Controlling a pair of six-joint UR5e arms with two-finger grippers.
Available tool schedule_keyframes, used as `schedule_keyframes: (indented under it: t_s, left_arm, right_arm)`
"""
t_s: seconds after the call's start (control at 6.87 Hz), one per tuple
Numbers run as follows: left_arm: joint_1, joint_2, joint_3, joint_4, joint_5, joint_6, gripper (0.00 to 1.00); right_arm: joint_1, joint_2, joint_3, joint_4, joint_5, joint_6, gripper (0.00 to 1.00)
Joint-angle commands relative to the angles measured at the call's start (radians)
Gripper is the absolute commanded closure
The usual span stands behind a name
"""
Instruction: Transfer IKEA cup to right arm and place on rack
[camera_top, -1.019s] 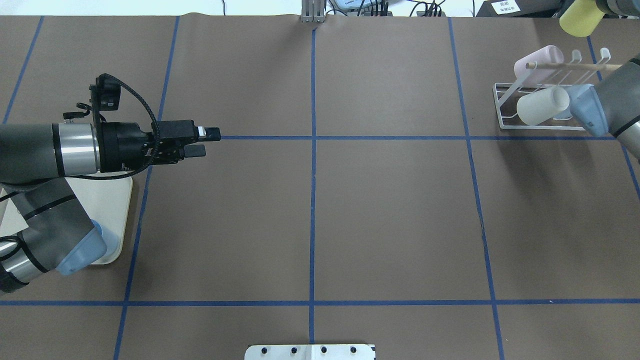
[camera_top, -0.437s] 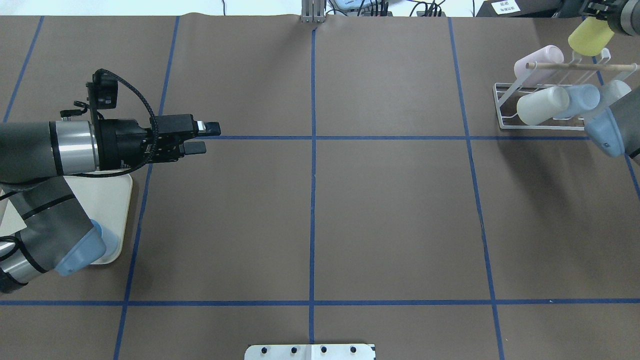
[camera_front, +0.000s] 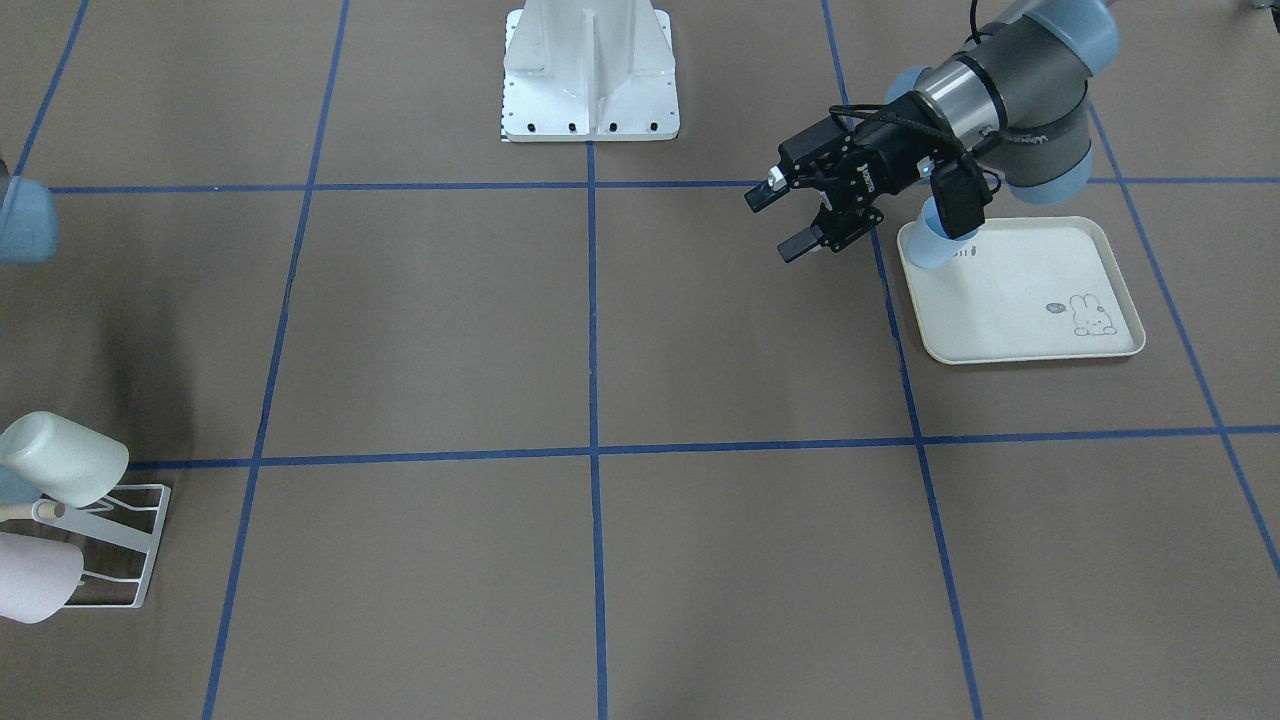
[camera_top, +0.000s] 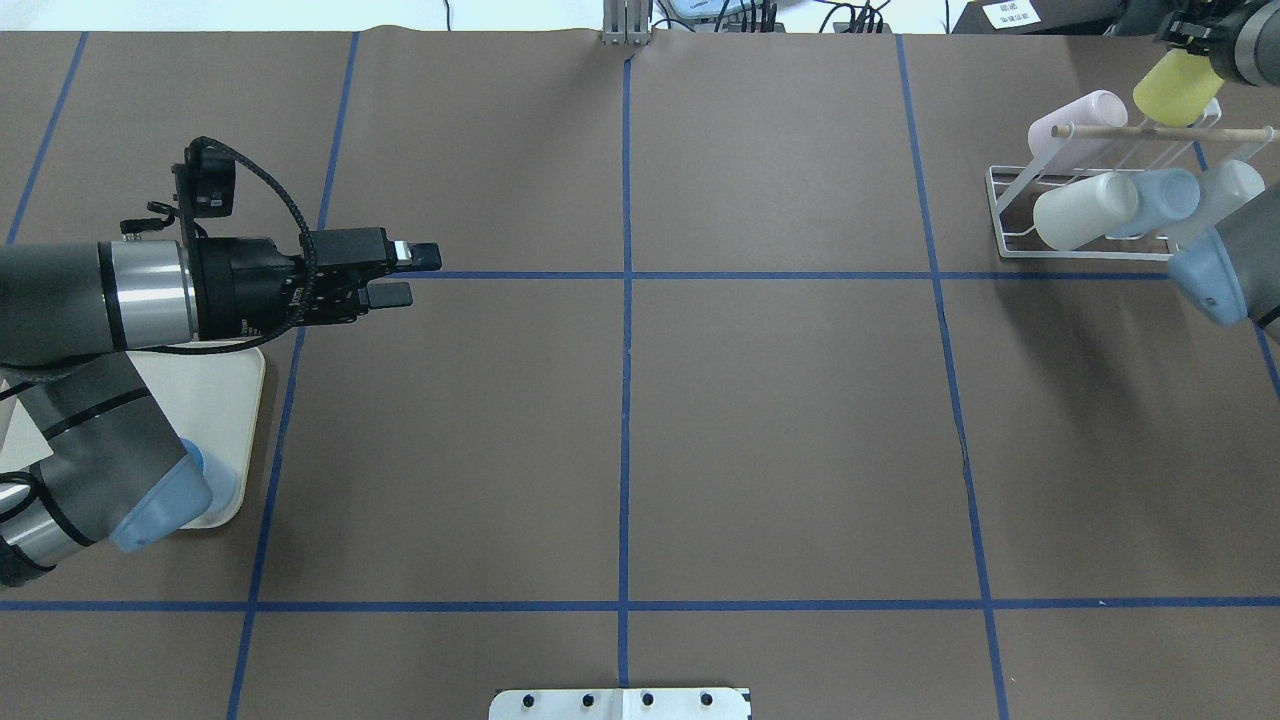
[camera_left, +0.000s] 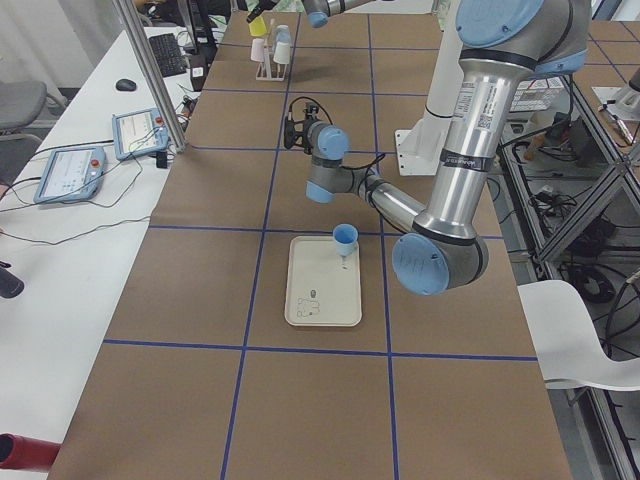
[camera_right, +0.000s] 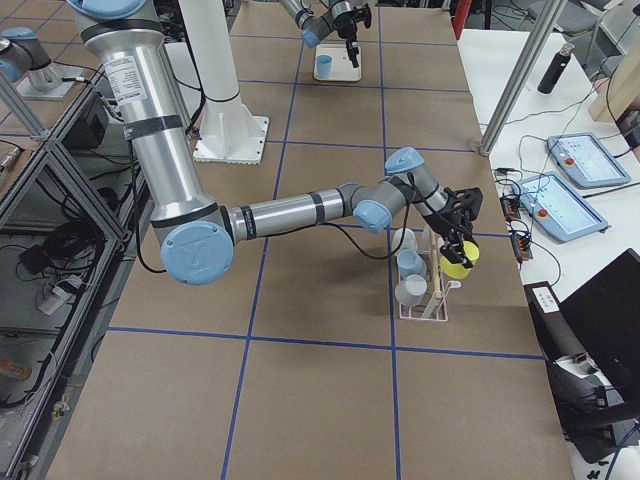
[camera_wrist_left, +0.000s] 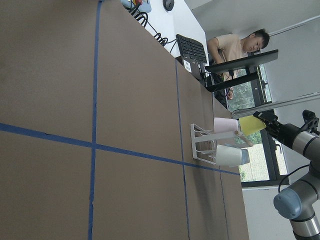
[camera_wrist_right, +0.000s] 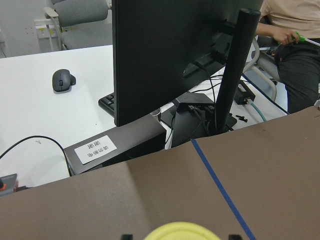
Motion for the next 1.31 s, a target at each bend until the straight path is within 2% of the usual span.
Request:
schedule_keyframes:
  t_s: [0.0,0.44,0.73,0.87,1.02,1.17]
  left_arm:
    - [0.002,0.0,-0.001,0.002,0.0,-0.005,0.0]
    - [0.002,-0.002,-0.001,0.0,0.002,-0.022,0.0]
    - [0.002,-0.003,-0.006,0.0,0.002,-0.023,0.0]
    - [0.002,-0.003,-0.007,0.0,0.002,-0.023,0.0]
    - [0.002,-0.003,-0.007,0.002,0.002,-0.023,0.0]
    - [0.002,-0.002,-0.006,0.002,0.0,-0.023,0.0]
  right_arm:
    - [-0.01,-0.012,-0.005,0.001,0.0,0.003,0.89]
    - [-0.019,-0.018,-0.007,0.002,-0.002,0.003,0.88]
    - [-0.034,-0.018,-0.005,0.001,-0.002,0.003,0.81]
    - [-0.042,-0.017,-0.008,0.0,-0.003,0.003,0.67]
    - [-0.045,-0.012,-0.01,0.001,-0.003,0.004,0.01]
    - [-0.05,-0.001,-0.004,0.0,-0.005,0.006,0.0]
